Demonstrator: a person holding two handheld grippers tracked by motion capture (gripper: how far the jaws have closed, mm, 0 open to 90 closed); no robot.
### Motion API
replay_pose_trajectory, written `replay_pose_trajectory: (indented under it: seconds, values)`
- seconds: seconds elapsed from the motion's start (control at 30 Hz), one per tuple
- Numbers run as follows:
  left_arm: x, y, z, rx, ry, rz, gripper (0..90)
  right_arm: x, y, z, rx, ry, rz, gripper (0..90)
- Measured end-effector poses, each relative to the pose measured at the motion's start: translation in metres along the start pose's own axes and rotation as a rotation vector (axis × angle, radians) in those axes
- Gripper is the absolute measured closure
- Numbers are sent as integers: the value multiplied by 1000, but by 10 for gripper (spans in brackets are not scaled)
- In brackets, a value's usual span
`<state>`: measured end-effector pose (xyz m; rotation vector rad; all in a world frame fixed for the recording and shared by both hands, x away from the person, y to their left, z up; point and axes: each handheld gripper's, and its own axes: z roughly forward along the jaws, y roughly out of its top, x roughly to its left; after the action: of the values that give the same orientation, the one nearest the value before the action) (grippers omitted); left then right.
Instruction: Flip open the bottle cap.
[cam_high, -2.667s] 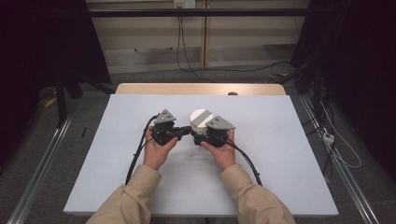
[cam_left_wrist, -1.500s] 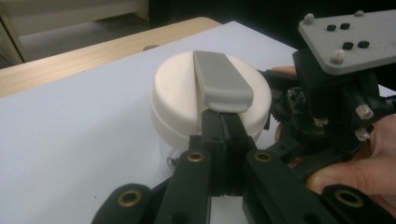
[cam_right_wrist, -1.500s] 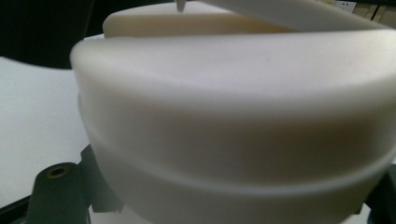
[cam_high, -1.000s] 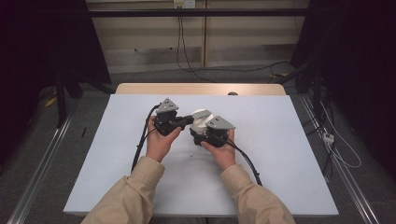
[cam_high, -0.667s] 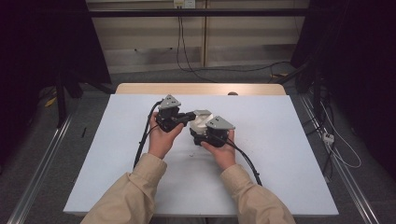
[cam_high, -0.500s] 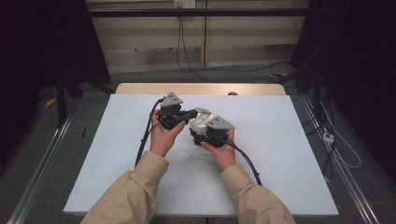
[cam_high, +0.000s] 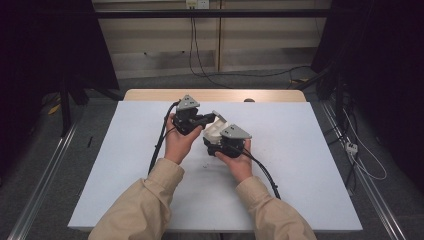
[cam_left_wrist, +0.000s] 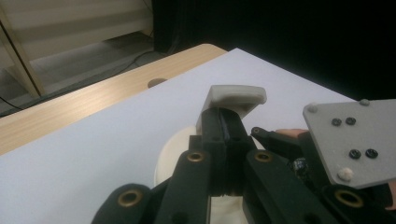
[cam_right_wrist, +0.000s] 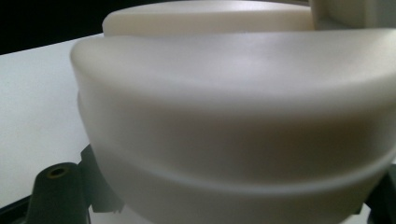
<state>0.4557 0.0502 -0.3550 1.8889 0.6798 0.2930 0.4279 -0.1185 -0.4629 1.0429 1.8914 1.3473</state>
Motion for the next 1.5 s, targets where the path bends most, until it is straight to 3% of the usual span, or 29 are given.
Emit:
replay_pose_trajectory:
  seconds: [0.4,1.5]
  values:
    - [-3,10,6,-4,-4,22,900,0,0,0,0,0,-2,186]
    - [-2,19,23,-20,-17,20,900,1,0,0,-1,-2,-6,186]
